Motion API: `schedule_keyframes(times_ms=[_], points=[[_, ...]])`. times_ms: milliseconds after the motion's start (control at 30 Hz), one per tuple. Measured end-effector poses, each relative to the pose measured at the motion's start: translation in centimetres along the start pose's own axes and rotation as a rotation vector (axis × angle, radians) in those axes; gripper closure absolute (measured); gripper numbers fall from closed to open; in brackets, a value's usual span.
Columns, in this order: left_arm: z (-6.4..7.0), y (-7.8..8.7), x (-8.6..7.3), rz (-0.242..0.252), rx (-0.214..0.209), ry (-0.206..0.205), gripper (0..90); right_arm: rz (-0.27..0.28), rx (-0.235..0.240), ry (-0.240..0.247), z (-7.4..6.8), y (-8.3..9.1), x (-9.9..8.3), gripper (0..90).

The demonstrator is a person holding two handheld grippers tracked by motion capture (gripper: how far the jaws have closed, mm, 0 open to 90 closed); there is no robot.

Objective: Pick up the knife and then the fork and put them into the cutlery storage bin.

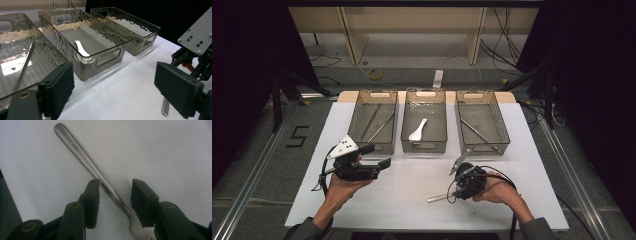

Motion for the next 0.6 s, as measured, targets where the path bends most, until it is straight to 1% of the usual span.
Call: schedule_keyframes(times_ms=[33, 100, 133, 167, 300, 367, 433, 533, 600], points=[[0.02, -0.01, 0.0, 0.0, 0.001, 0.002, 15.8, -0.004, -0.001, 0.005, 0.01, -0.12, -0.03, 60.0], [0.03, -0.02, 0.0, 0.0, 0.001, 0.001, 15.8, -0.013, -0.001, 0.0, -0.08, -0.33, -0.05, 62.2], [0.04, -0.02, 0.0, 0.001, 0.0, 0.001, 15.8, -0.016, -0.002, 0.015, -0.02, -0.45, -0.09, 62.7], [0.07, -0.02, 0.01, 0.001, 0.0, 0.0, 15.8, -0.02, -0.001, 0.005, -0.12, -0.52, -0.07, 63.0], [0.09, -0.06, -0.03, -0.002, -0.001, 0.0, 15.8, -0.021, -0.006, 0.015, -0.21, -0.59, -0.04, 63.8], [0.09, -0.06, -0.01, -0.002, -0.001, 0.0, 15.8, -0.031, -0.009, 0.027, -0.26, -0.59, -0.07, 64.4], [0.09, -0.06, -0.03, -0.003, -0.001, 0.0, 15.8, -0.033, -0.017, 0.05, -0.31, -0.69, -0.06, 64.7], [0.11, -0.06, -0.05, -0.005, -0.002, 0.0, 15.8, -0.044, -0.022, 0.049, -0.46, -0.7, -0.01, 65.2], [0.09, -0.06, -0.04, -0.004, -0.001, 0.0, 15.8, -0.047, -0.031, 0.063, -0.49, -0.76, 0.02, 65.4]])
Point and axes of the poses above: each handheld gripper's, and its own axes: y roughly backward along the jaws, x roughly out of its top, z roughly to its right, the point moved 5 cm from there along -y, roughly forward along the jaws, and after that the axes turned 7 degrees about x, right-handed, at the moved point
